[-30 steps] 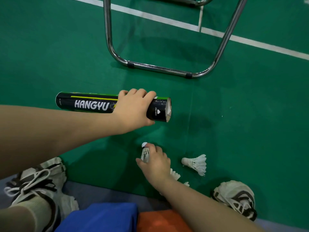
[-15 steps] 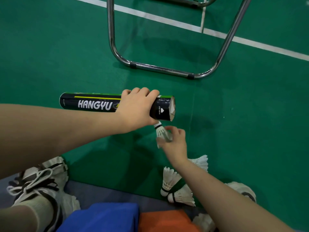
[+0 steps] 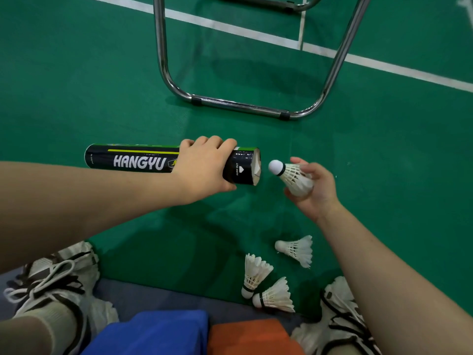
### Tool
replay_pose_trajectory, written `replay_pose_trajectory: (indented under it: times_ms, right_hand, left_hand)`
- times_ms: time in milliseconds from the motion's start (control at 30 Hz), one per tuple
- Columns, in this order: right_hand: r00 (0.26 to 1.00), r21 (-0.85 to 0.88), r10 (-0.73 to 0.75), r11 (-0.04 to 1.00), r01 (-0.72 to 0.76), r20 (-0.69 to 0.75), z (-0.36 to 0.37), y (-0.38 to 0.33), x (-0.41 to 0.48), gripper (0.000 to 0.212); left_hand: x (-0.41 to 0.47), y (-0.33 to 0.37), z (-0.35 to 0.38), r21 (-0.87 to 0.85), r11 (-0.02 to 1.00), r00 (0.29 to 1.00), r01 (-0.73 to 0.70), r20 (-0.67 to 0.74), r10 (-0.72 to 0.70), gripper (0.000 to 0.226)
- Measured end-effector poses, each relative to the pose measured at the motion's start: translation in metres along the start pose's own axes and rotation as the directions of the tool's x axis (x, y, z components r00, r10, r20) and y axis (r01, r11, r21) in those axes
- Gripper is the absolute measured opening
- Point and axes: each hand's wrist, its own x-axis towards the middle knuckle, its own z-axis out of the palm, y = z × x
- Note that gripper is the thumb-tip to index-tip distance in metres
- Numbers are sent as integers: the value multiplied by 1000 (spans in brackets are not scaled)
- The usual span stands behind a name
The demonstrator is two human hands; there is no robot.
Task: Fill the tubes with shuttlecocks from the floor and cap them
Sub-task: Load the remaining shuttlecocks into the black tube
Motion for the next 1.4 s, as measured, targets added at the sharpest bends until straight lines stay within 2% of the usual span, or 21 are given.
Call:
replay_pose_trajectory:
  times_ms: [233, 333, 433, 500, 567, 600, 633, 700, 800, 833, 933, 1000, 1067, 1133, 1167, 1200, 1233, 1300, 1333, 1367, 1400]
  right_hand:
    - [975, -201, -64, 974, 108, 213, 41, -6, -8, 36]
    - [974, -211, -131, 963, 169, 184, 61, 8, -11, 23]
    - [960, -198, -241, 943, 267, 146, 73, 18, -17, 38]
    - [894, -256, -439, 858, 445, 83, 75, 21, -22, 41]
    - [727, -346, -686, 690, 636, -32, 70, 22, -26, 34]
    - [649, -427, -760, 597, 680, -29, 64, 24, -25, 32]
    - [613, -507, -790, 517, 690, 29, 59, 27, -25, 32]
    - [635, -585, -746, 430, 688, 200, 54, 35, -28, 43]
    - [714, -649, -579, 375, 662, 394, 61, 44, -32, 55]
    - [751, -667, -516, 391, 634, 412, 63, 45, -32, 55]
    - [849, -657, -278, 541, 525, 449, 64, 36, -28, 53]
    - [846, -656, -65, 601, 456, 529, 63, 27, -27, 30]
    - [800, -651, 91, 640, 409, 593, 63, 23, -26, 6]
    - [787, -652, 120, 642, 404, 605, 63, 27, -24, 26]
    - [810, -656, 53, 619, 433, 584, 63, 32, -23, 40]
    - [833, -650, -93, 581, 491, 546, 64, 38, -23, 52]
    - [821, -637, -299, 521, 568, 487, 62, 44, -23, 54]
    - [662, -599, -674, 394, 698, 328, 50, 49, -24, 41]
    - [593, -618, -760, 336, 711, 268, 39, 50, -23, 36]
    - [576, -668, -781, 297, 682, 241, 26, 49, -20, 36]
    - [616, -742, -749, 263, 616, 245, 10, 48, -16, 40]
  left_hand:
    - [1, 6, 2, -13, 1000, 1000, 4, 18, -4, 80]
    - [2, 9, 1, -25, 1000, 1000, 18, 19, -18, 81]
    - [6, 7, -2, -42, 998, 999, 42, 5, -42, 80]
    - [8, 7, -4, -65, 997, 999, 49, -9, -49, 80]
    - [8, 7, -6, -83, 995, 998, 53, -30, -55, 79]
    - [8, 7, -6, -91, 994, 997, 56, -42, -60, 79]
    - [8, 6, -6, -97, 993, 997, 59, -50, -65, 79]
    - [8, 6, -6, -99, 993, 996, 65, -60, -72, 78]
    - [6, 10, -4, -98, 993, 995, 68, -61, -74, 73]
    - [6, 11, -4, -103, 992, 995, 71, -57, -77, 70]
    - [2, 11, -2, -131, 987, 995, 92, -38, -97, 69]
    - [-1, 9, 0, -126, 988, 995, 92, -12, -95, 69]
    - [-4, 9, 1, -101, 992, 997, 73, 22, -71, 69]
    - [-6, 10, 3, -88, 995, 998, 55, 38, -52, 67]
    - [-6, 9, 3, -90, 995, 998, 48, 34, -46, 67]
    - [-5, 9, 3, -95, 995, 999, 42, 23, -40, 67]
    - [-4, 7, 3, -97, 995, 999, 35, 12, -34, 69]
    - [-3, 5, 3, -76, 997, 1000, 18, 13, -17, 75]
    - [-4, 3, 3, -66, 998, 1000, 11, 20, -10, 77]
    - [-5, 2, 4, -61, 998, 1000, 6, 25, -5, 78]
    - [-7, 2, 5, -61, 998, 1000, 3, 28, -1, 79]
